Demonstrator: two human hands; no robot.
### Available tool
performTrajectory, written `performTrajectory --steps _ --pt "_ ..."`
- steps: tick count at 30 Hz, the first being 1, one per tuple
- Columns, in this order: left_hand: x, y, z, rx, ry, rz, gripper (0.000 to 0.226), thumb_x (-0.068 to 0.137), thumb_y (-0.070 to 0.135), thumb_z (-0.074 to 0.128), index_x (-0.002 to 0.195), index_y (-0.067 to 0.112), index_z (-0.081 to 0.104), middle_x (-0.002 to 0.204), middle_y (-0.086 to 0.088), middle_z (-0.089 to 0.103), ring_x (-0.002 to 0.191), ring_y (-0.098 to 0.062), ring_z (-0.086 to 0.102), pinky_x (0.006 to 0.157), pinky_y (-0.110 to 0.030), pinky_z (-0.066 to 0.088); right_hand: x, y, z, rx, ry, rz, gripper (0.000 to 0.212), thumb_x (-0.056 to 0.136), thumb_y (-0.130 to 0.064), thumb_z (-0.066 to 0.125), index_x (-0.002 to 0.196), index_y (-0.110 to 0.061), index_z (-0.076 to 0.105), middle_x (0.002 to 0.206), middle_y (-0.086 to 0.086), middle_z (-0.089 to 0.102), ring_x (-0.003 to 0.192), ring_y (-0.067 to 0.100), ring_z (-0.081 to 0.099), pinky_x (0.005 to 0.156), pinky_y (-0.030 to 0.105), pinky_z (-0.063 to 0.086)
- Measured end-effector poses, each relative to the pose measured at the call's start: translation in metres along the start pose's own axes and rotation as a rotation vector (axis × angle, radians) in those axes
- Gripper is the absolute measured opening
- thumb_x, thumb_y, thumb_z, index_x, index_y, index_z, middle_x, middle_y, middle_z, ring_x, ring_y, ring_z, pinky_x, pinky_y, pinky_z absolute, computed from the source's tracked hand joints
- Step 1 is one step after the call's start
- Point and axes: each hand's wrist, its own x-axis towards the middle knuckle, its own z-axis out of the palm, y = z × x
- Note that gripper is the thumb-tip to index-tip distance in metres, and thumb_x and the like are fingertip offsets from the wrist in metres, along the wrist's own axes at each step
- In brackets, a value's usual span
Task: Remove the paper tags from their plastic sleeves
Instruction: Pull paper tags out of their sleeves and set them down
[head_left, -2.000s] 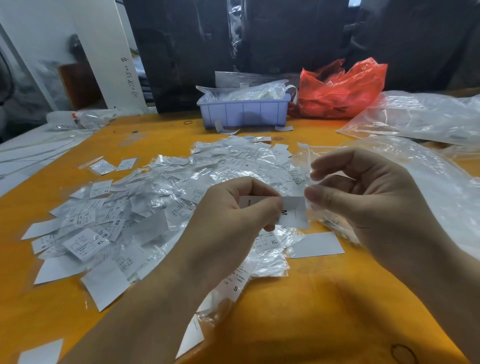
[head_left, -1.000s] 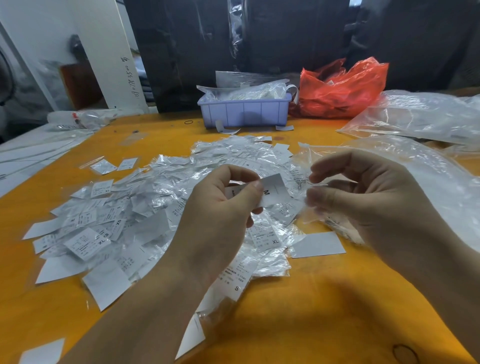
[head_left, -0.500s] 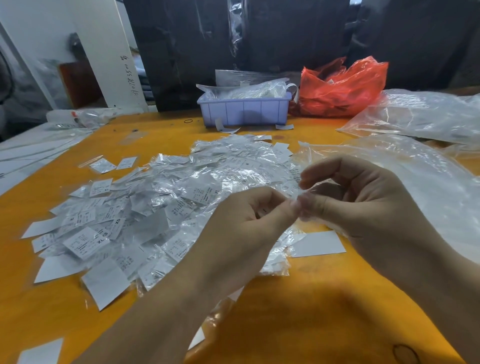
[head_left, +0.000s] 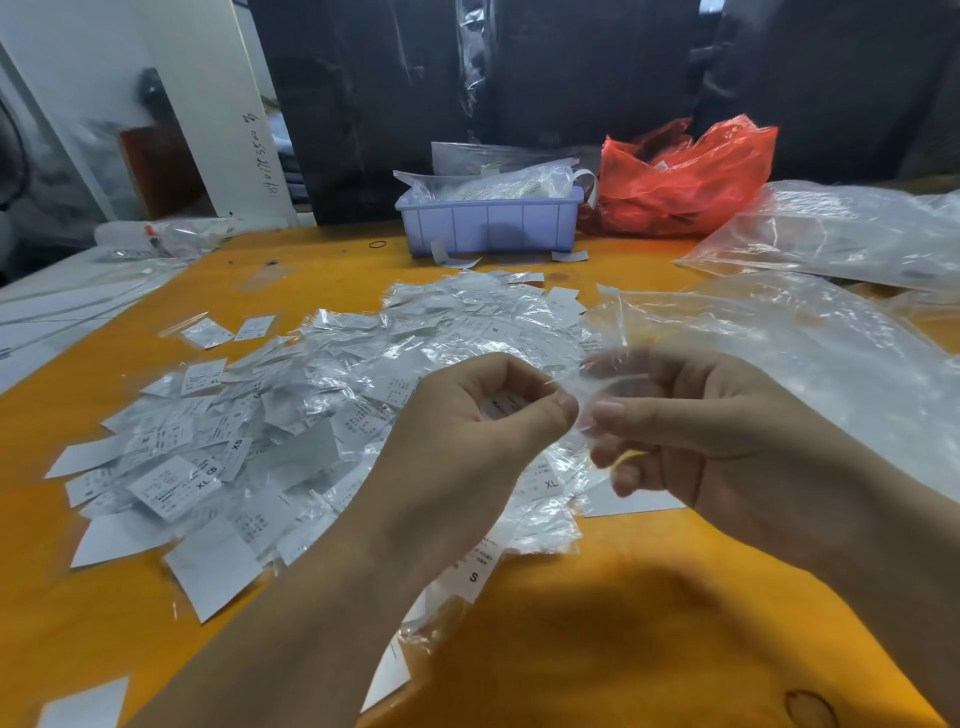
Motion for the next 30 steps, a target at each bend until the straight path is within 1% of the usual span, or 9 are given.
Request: performTrajectory --steps 3,4,6,9,13,17,20,25,30 --pt "-0.0005 0.0008 -0.0018 -0.050 -0.006 0.012 0.014 0.081 0.037 0.074 0.075 0.025 0.071 0.062 0.011 0.061 0.057 -0.001 0.054 0.054 -0.013 0.043 -0.0004 -0.0013 0.0007 -0.036 -0.052 0.039 0.029 0.064 -0.014 0.082 0.089 -0.003 0.073 0.070 0.013 0.063 0.057 0.017 0.057 0.049 0.025 0.048" --pt "-0.0005 0.0009 -0.0026 -0.060 0.002 0.016 0.013 0.083 0.036 0.072 0.078 0.024 0.073 0.063 0.011 0.063 0.057 -0.002 0.055 0.054 -0.014 0.044 0.0000 -0.0022 0.0012 -0.015 -0.029 0.040 0.023 0.060 -0.010 0.082 0.081 -0.006 0.073 0.065 0.011 0.061 0.053 0.017 0.055 0.047 0.024 0.046" --pt "-0.0001 0.0008 -0.0039 -0.079 0.030 0.019 0.009 0.090 0.024 0.067 0.089 0.025 0.076 0.071 0.010 0.068 0.061 -0.002 0.056 0.055 -0.016 0.046 0.0010 -0.0044 0.0009 0.039 0.049 0.027 0.018 0.054 -0.014 0.078 0.070 -0.011 0.072 0.058 0.008 0.057 0.047 0.016 0.050 0.042 0.023 0.043" --pt "0.0000 0.0008 -0.0041 -0.085 0.081 0.013 0.025 0.093 0.013 0.062 0.106 0.031 0.072 0.085 0.012 0.071 0.067 0.000 0.060 0.056 -0.016 0.047 0.0024 -0.0063 -0.0015 0.074 0.153 -0.019 0.013 0.056 -0.018 0.073 0.067 -0.012 0.069 0.057 0.006 0.053 0.046 0.015 0.046 0.040 0.022 0.040" --pt "-0.0008 0.0024 -0.0033 -0.081 0.094 0.023 0.034 0.093 0.011 0.062 0.119 0.033 0.062 0.084 0.006 0.071 0.071 0.000 0.065 0.059 -0.013 0.049 0.0031 -0.0057 -0.0032 0.059 0.256 -0.073 0.007 0.056 -0.018 0.072 0.062 -0.015 0.071 0.054 0.003 0.054 0.044 0.012 0.047 0.040 0.021 0.041" --pt "-0.0013 0.0041 -0.0024 -0.062 0.076 0.014 0.024 0.093 0.010 0.061 0.105 0.029 0.068 0.084 0.012 0.074 0.070 0.002 0.064 0.056 -0.010 0.046 0.0025 -0.0037 -0.0030 -0.010 0.265 -0.118 0.003 0.061 -0.019 0.072 0.061 -0.016 0.071 0.054 0.002 0.054 0.045 0.011 0.048 0.041 0.021 0.041" --pt "-0.0022 0.0053 -0.0011 -0.051 0.066 0.018 0.020 0.093 0.009 0.060 0.095 0.026 0.071 0.077 0.015 0.073 0.065 0.006 0.062 0.054 -0.006 0.044 0.0016 -0.0019 -0.0029 -0.073 0.238 -0.139 0.006 0.063 -0.021 0.072 0.063 -0.015 0.071 0.055 0.003 0.053 0.047 0.013 0.047 0.044 0.023 0.041" --pt "-0.0023 0.0049 -0.0006 -0.010 0.086 0.006 0.017 0.093 0.014 0.059 0.087 0.023 0.073 0.068 0.015 0.069 0.061 0.006 0.060 0.051 -0.005 0.041 0.0007 -0.0011 -0.0024 -0.148 0.197 -0.171 0.011 0.063 -0.023 0.073 0.068 -0.013 0.071 0.057 0.005 0.052 0.050 0.016 0.047 0.046 0.024 0.041" --pt "-0.0019 0.0050 -0.0015 0.003 0.136 -0.016 0.019 0.092 0.012 0.060 0.082 0.021 0.073 0.063 0.015 0.067 0.056 0.006 0.057 0.048 -0.005 0.038 0.0009 -0.0011 -0.0018 -0.119 0.185 -0.185 0.020 0.059 -0.025 0.075 0.069 -0.010 0.070 0.055 0.005 0.050 0.049 0.016 0.043 0.045 0.025 0.038"
